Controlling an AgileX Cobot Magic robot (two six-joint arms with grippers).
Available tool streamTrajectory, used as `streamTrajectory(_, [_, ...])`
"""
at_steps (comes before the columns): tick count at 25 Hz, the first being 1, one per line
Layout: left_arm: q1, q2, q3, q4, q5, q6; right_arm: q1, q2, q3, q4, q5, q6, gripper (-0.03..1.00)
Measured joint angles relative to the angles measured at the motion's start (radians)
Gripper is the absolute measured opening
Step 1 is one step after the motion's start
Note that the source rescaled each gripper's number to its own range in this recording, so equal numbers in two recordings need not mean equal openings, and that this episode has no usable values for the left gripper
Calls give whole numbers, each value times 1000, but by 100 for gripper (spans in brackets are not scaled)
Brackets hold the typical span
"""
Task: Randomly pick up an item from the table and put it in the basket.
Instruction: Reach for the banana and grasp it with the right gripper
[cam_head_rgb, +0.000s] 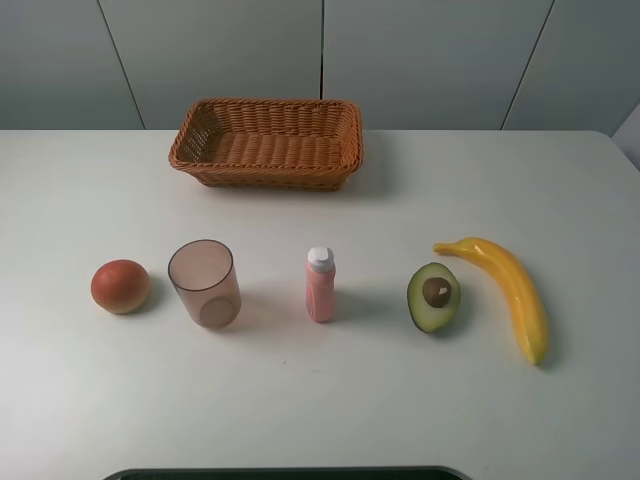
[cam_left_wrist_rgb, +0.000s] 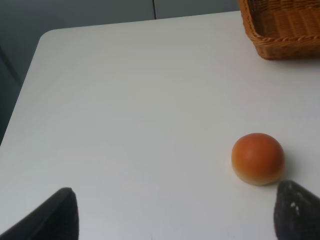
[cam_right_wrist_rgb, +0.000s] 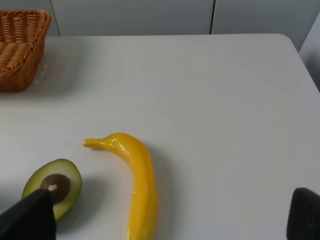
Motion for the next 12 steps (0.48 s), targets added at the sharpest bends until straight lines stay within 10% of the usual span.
streamTrajectory(12, [0, 0, 0, 0, 0, 0, 0, 0, 0, 0, 0, 0, 100])
